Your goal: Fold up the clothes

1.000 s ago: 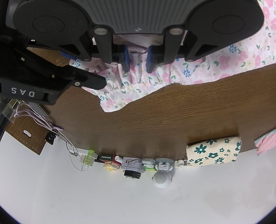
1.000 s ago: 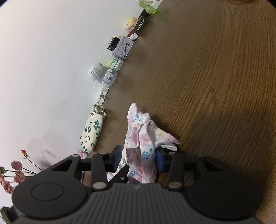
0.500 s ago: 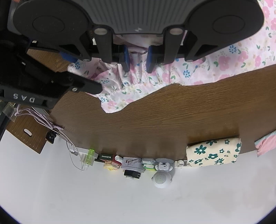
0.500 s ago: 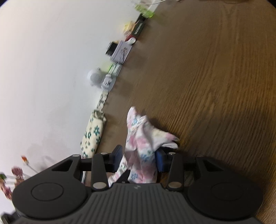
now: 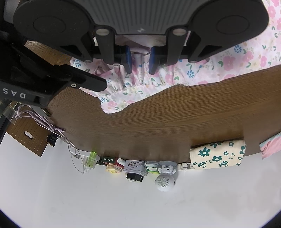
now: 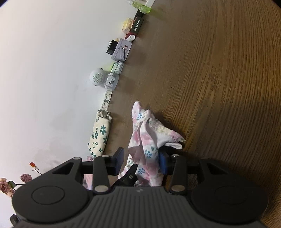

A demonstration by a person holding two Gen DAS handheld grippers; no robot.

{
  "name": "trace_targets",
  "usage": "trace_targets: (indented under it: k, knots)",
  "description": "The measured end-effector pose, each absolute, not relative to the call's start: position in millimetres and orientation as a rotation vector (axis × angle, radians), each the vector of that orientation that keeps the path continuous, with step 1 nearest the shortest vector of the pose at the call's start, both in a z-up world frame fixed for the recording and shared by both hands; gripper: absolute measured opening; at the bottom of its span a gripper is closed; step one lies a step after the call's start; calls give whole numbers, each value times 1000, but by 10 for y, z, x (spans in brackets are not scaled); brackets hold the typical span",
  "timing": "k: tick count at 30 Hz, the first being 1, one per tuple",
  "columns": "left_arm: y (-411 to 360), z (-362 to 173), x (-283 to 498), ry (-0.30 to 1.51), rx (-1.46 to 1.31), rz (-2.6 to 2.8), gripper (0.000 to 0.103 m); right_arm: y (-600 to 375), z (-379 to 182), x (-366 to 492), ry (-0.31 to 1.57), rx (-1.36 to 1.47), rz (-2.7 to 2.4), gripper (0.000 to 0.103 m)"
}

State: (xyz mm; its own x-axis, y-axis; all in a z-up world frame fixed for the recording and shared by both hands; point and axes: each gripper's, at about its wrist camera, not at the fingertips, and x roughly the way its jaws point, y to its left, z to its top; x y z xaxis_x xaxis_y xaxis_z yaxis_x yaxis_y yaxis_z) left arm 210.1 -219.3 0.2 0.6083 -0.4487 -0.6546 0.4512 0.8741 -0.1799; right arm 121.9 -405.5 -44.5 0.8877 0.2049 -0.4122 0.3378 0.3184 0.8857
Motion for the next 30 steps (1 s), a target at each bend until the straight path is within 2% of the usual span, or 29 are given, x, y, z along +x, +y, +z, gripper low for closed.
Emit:
trace_targets:
  k: [14,30]
  knots:
    - [-2192,1,2093,754,6,-521,19,-4094,-362,1087,412,1219,-188,44]
    - [-2190,0,2087,752,8,-524,19,-4072,-371,1325,457,1162,-191,44]
